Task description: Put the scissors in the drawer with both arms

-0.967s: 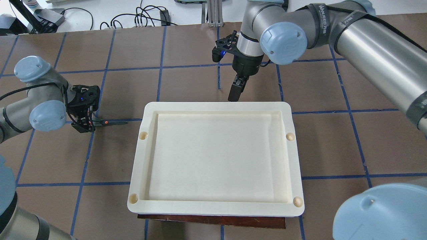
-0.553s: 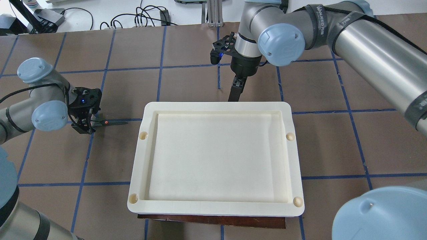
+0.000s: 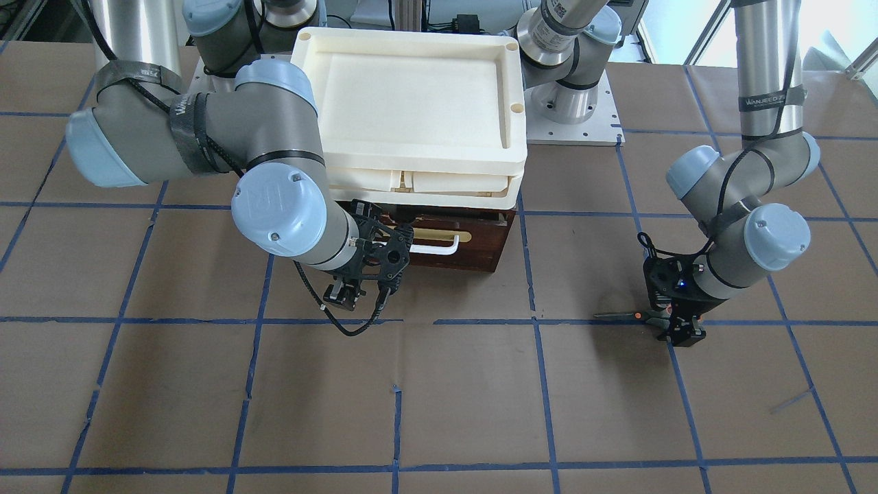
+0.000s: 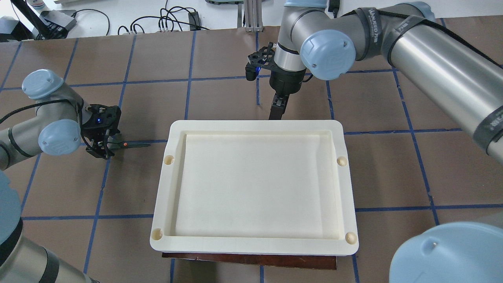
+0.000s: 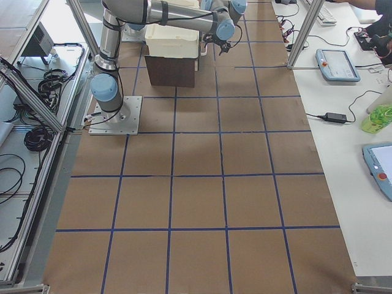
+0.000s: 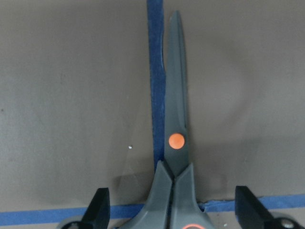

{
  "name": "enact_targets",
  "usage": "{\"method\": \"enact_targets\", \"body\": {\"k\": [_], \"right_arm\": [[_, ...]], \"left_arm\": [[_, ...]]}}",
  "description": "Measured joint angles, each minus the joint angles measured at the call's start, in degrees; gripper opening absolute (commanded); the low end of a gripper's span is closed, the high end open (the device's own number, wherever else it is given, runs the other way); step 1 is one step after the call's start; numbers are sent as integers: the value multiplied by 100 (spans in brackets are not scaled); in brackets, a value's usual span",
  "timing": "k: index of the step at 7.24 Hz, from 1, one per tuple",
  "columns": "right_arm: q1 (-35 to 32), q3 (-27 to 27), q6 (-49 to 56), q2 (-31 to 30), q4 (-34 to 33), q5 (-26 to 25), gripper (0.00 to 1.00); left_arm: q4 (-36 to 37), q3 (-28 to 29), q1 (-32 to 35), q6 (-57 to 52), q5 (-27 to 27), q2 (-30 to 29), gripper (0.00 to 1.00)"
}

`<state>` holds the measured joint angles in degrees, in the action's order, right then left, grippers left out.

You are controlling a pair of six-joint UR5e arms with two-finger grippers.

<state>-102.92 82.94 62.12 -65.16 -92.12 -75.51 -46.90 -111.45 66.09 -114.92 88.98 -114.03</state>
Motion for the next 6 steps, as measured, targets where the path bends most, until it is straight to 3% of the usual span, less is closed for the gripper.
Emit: {"method": "enact_targets", "body": {"k": [2, 3, 6], "right_arm": [[-14, 35, 56, 56, -12, 1, 100], [-16, 42, 84, 91, -27, 1, 100], [-24, 47, 114, 123, -38, 1, 100]], "left_arm": [[-9, -10, 0, 120, -24, -10, 39], [-9, -9, 0, 155, -26, -10, 28], [-11, 6, 0, 188, -32, 14, 15]]}}
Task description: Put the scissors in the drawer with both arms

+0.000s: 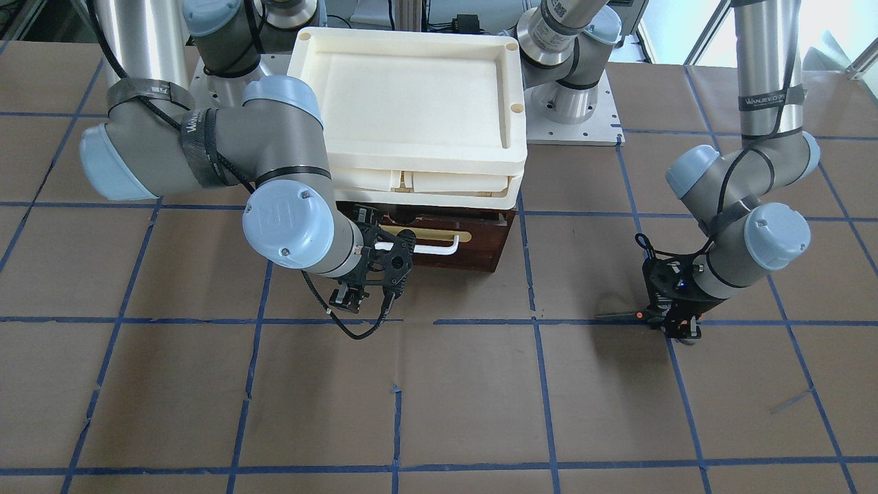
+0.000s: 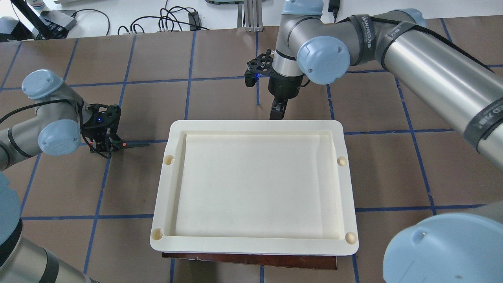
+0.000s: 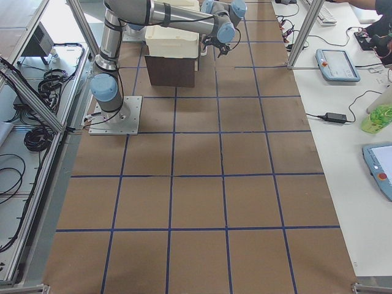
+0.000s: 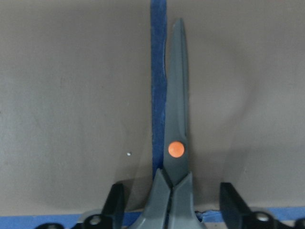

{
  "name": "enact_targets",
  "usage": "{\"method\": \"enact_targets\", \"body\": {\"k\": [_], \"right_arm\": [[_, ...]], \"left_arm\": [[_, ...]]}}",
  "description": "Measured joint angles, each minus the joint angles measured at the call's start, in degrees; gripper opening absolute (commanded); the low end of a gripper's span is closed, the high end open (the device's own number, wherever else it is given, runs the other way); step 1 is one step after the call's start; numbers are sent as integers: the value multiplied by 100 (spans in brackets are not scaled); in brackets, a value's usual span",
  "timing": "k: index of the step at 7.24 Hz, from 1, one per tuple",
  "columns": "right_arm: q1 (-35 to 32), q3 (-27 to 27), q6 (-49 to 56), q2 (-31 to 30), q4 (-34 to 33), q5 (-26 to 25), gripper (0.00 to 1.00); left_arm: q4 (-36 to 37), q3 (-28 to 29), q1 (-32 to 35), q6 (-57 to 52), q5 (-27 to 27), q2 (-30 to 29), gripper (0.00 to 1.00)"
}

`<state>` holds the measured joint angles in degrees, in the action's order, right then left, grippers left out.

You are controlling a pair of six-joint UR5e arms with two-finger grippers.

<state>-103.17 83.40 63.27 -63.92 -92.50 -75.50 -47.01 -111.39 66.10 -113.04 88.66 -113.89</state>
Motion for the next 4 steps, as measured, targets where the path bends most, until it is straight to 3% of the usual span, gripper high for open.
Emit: {"method": "enact_targets", "body": {"k": [4], "right_arm": [[-4, 55, 0, 7, -70, 0, 100]], "left_arm": [[-6, 90, 0, 25, 2, 114, 15]]}}
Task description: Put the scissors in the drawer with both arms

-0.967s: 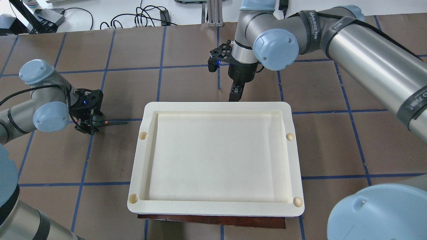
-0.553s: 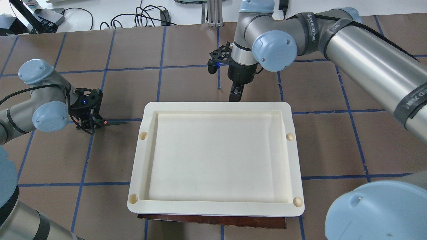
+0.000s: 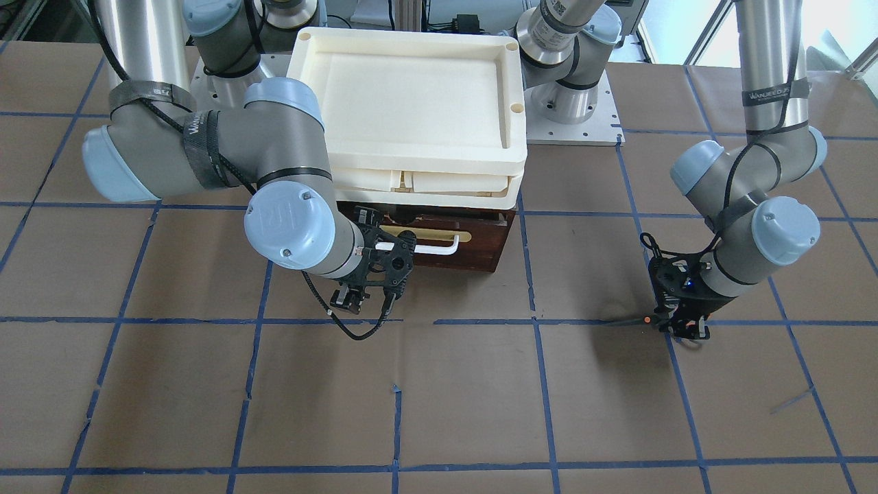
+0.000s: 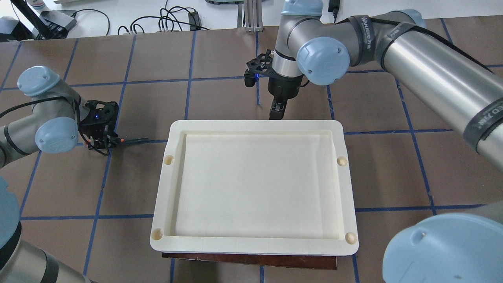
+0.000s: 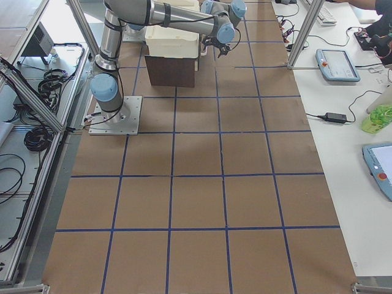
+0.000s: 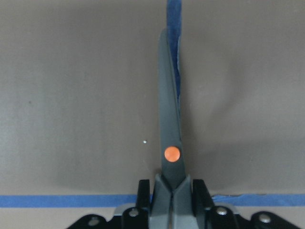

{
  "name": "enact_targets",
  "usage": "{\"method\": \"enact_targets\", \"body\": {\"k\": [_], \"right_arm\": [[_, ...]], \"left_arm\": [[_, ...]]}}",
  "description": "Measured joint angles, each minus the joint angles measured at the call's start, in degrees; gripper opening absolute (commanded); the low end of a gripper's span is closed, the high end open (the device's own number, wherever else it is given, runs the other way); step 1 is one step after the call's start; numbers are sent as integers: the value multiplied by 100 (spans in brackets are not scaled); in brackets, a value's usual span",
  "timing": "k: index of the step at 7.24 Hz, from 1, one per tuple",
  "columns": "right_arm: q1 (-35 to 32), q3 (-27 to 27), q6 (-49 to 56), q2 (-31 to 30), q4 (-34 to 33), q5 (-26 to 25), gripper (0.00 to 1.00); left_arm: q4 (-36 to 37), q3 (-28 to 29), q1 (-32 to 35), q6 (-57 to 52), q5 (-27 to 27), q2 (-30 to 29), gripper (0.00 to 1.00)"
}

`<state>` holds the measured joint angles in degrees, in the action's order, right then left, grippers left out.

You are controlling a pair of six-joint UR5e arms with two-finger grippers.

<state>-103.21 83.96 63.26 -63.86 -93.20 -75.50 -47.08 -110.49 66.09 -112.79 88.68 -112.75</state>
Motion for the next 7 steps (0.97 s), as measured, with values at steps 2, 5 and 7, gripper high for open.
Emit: {"method": "enact_targets", "body": {"k": [2, 5, 7], "right_arm": [[2, 34, -6, -8, -4, 0, 100], [2, 66, -9, -13, -7, 0, 100], [0, 114, -15, -11, -15, 0, 100]], "left_arm": [[-16, 71, 5, 8, 2, 38, 13], [-51, 163, 8, 23, -3, 147, 13], [-88, 229, 9, 131, -55, 202, 13]]}}
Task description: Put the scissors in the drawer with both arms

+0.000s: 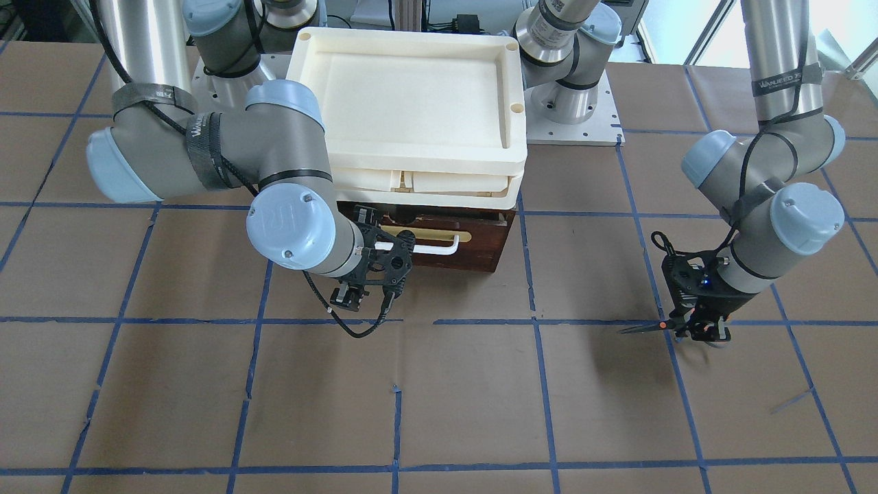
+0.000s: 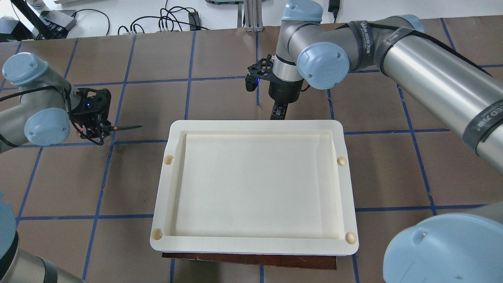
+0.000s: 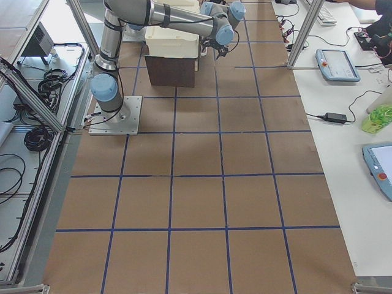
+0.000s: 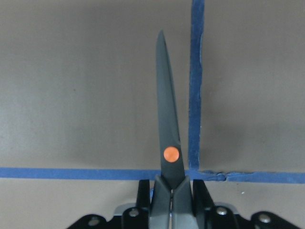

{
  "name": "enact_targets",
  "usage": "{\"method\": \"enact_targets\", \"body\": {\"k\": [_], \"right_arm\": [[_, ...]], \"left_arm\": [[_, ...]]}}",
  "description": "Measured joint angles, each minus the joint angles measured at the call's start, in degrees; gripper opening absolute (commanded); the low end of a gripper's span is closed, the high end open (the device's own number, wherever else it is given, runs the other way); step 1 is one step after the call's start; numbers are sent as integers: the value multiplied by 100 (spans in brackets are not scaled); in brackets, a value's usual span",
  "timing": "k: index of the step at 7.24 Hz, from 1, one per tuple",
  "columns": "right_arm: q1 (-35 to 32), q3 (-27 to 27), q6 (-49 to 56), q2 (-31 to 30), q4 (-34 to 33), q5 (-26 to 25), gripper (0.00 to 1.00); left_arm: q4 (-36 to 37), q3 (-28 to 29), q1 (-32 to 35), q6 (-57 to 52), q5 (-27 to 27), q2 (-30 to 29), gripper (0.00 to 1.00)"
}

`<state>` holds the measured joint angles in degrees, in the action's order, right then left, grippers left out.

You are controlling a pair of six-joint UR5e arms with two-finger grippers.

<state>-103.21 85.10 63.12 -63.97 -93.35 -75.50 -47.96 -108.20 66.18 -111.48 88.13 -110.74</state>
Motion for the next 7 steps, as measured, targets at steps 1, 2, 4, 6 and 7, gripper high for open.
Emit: {"method": "enact_targets", "body": {"k": [1, 2, 4, 6, 7], "right_arm": [[0, 10, -1, 6, -19, 2, 100], [-1, 11, 0, 9, -56, 6, 100], [-4, 10, 6, 13, -109, 8, 100], [-6, 9, 13, 20, -142, 7, 100], [-6, 5, 15, 25, -150, 3, 100]], "left_arm": [[-27, 14, 10, 54, -17, 29, 13], [-40, 30, 27, 117, -26, 60, 13], [-173, 113, 48, 281, -78, 159, 13], [-388, 247, 64, 337, -106, 235, 13], [-516, 295, 86, 352, -110, 310, 13]]}}
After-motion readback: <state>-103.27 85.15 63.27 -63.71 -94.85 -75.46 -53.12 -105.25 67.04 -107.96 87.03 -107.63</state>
